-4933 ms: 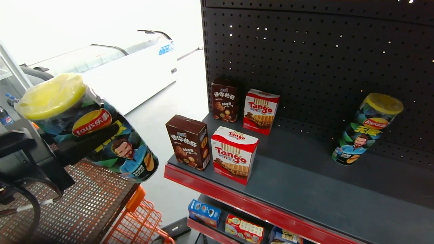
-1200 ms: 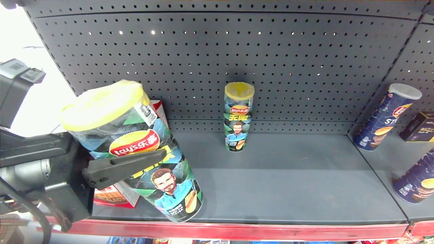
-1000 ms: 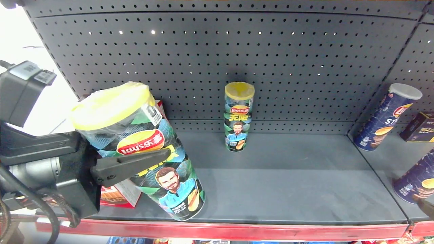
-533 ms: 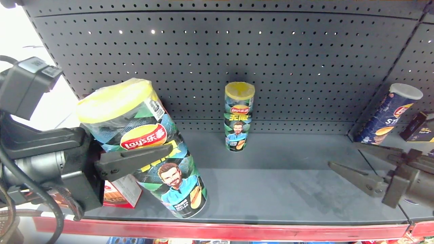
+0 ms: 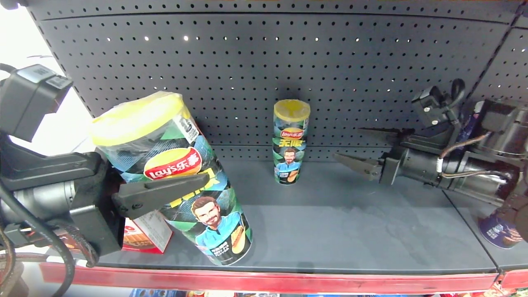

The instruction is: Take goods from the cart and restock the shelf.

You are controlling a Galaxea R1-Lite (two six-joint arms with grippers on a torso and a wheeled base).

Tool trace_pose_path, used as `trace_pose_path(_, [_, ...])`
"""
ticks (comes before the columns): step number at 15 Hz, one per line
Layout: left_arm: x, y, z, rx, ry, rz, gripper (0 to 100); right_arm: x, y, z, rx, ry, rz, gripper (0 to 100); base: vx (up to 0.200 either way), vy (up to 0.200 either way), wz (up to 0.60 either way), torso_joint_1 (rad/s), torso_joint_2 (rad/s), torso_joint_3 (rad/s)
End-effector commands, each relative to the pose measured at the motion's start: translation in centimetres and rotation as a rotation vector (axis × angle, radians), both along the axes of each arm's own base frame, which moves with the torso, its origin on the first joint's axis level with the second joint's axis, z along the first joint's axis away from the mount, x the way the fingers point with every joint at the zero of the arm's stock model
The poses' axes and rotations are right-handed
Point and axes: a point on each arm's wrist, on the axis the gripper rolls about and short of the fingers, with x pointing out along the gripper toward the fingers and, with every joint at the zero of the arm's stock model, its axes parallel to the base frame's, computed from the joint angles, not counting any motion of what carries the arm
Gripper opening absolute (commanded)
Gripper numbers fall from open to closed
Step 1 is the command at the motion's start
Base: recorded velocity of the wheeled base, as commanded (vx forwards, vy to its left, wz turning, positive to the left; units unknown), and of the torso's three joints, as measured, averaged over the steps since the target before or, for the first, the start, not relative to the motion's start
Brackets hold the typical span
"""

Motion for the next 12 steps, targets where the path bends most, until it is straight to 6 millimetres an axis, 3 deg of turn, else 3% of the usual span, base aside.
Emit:
trace_pose_path(1, [-0.5,0.1,0.3,-0.018,-0.001,-0.006,0,2.5,1.5,-1.3,-0.023,0.022,0.105,100,0.000,0.000,0.00,0.000,0.00,0.000])
trace_pose_path(2, [-0.5,0.1,0.3,-0.018,-0.001,-0.006,0,2.5,1.5,-1.3,-0.023,0.022,0.105,100,0.000,0.000,0.00,0.000,0.00,0.000])
trace_pose_path(3, [-0.6,0.0,0.7,-0.033,-0.003,-0.012,0,4.5,2.2,-1.2,-0.023,-0.019,0.275,100,0.000,0.000,0.00,0.000,0.00,0.000])
trace_pose_path(4, [-0.6,0.0,0.9,-0.035,-0.009,-0.012,0,5.4,2.5,-1.1,-0.024,-0.036,0.302,100,0.000,0.000,0.00,0.000,0.00,0.000])
trace_pose_path(12, [-0.6,0.1,0.8,-0.047,0.018,-0.044,0,10.6,4.1,-3.7,-0.024,-0.029,0.298,100,0.000,0.000,0.00,0.000,0.00,0.000])
